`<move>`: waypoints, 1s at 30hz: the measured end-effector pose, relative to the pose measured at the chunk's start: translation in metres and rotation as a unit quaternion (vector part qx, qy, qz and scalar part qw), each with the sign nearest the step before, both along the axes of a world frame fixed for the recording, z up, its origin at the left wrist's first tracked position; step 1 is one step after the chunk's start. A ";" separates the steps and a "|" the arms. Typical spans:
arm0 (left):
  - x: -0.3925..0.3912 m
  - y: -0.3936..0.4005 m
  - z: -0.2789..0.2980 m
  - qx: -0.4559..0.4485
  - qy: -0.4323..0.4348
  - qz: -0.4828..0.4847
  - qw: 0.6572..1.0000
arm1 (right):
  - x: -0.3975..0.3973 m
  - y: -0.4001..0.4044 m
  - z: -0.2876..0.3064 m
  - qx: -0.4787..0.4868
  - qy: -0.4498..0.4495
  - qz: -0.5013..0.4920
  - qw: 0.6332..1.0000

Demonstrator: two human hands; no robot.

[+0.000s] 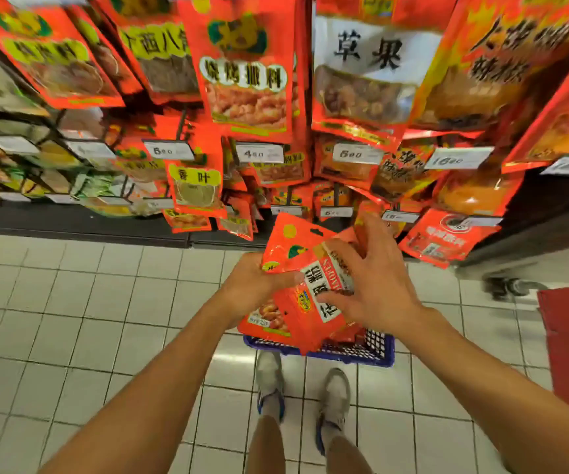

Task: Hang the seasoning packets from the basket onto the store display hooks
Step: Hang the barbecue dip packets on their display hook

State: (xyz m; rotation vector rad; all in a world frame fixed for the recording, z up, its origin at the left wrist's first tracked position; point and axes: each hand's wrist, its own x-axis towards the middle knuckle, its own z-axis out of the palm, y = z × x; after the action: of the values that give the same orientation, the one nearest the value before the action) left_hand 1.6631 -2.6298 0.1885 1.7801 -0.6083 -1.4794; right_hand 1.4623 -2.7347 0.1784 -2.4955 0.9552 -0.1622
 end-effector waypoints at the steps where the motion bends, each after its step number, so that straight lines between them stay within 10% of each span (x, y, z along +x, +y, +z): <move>1: 0.002 -0.004 0.026 -0.018 -0.006 -0.014 1.000 | 0.003 -0.003 0.023 -0.035 0.006 0.025 0.999; 13: 0.011 -0.025 0.294 -0.234 -0.256 -0.051 0.937 | 0.010 -0.044 0.290 -0.061 -0.203 -0.030 0.977; 30: 0.094 -0.046 0.502 -0.444 -0.207 0.119 0.864 | 0.041 -0.061 0.514 0.151 -0.516 -0.121 0.834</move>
State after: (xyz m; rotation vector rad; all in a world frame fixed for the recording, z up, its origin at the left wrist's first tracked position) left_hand 1.7575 -2.6758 0.6904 1.3281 -1.0326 -0.4673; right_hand 1.5036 -2.7957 0.6926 -1.5710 0.6987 -1.1922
